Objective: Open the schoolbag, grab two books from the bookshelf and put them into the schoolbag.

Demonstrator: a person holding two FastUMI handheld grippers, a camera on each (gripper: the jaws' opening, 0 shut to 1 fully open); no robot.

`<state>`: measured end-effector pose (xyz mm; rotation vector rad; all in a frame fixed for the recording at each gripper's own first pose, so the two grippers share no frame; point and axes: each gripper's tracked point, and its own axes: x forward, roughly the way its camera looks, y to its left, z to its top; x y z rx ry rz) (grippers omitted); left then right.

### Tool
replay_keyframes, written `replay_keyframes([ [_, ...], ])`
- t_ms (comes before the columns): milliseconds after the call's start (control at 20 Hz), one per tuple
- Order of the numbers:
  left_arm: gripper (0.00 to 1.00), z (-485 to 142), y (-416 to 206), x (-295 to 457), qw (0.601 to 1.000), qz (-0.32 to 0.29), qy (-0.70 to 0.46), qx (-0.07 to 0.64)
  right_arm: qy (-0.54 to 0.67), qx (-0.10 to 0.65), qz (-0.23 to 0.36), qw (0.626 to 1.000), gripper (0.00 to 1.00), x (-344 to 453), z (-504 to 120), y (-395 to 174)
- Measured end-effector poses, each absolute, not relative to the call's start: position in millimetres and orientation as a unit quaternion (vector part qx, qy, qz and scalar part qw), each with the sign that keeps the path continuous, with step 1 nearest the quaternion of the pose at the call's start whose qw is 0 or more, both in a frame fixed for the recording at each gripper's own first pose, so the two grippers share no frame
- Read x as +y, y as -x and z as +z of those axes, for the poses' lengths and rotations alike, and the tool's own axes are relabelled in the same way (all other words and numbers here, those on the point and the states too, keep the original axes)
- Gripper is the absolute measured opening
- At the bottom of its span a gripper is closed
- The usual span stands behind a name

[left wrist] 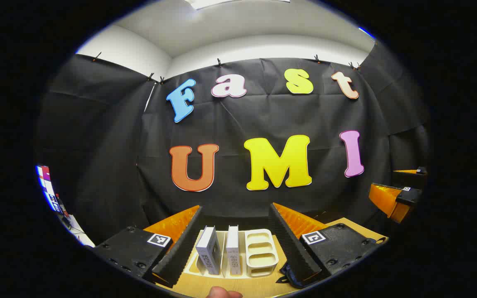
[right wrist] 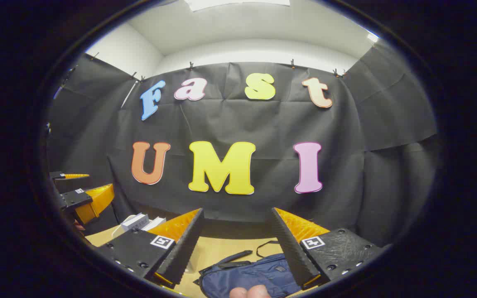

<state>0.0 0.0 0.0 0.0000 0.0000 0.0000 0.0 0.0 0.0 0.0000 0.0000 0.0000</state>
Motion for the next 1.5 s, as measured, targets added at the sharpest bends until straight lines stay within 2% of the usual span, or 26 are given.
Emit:
replay_keyframes([
  [400, 0.99, 2, -10, 6, 1.0, 0.001, 0.001, 0.01, 0.006, 0.007, 0.007, 1.0, 0.97, 10, -4, -3],
  [600, 0.99, -1, -10, 15, 1.0, 0.005, 0.002, 0.012, 0.004, 0.017, 0.014, 1.0, 0.94, 19, -12, -4],
  [650, 0.99, 0, -10, 18, 1.0, 0.006, 0.002, 0.011, 0.005, 0.019, 0.014, 1.0, 0.97, 20, -12, -4],
  [750, 0.99, -2, -11, 20, 1.0, 0.005, 0.002, 0.012, 0.004, 0.029, 0.019, 0.999, 0.96, 23, -19, -2],
  [850, 0.98, -3, -8, 24, 1.0, 0.006, 0.005, 0.01, 0.01, 0.052, 0.021, 0.998, 0.98, 22, -39, 6],
  [1100, 0.99, -11, 2, 32, 1.0, 0.01, 0.002, 0.014, 0.01, 0.11, 0.034, 0.993, 0.96, 29, -98, 16],
  [1200, 0.99, -15, 6, 35, 1.0, 0.012, -0.001, 0.021, 0.018, 0.144, 0.041, 0.989, 0.94, 33, -134, 19],
  [1250, 0.99, -15, 8, 36, 1.0, 0.013, -0.002, 0.022, 0.021, 0.157, 0.043, 0.986, 0.98, 34, -149, 21],
  [1500, 0.99, -18, 8, 44, 0.999, 0.023, -0.003, 0.028, 0.062, 0.245, 0.078, 0.964, 0.96, 51, -244, 28],
])
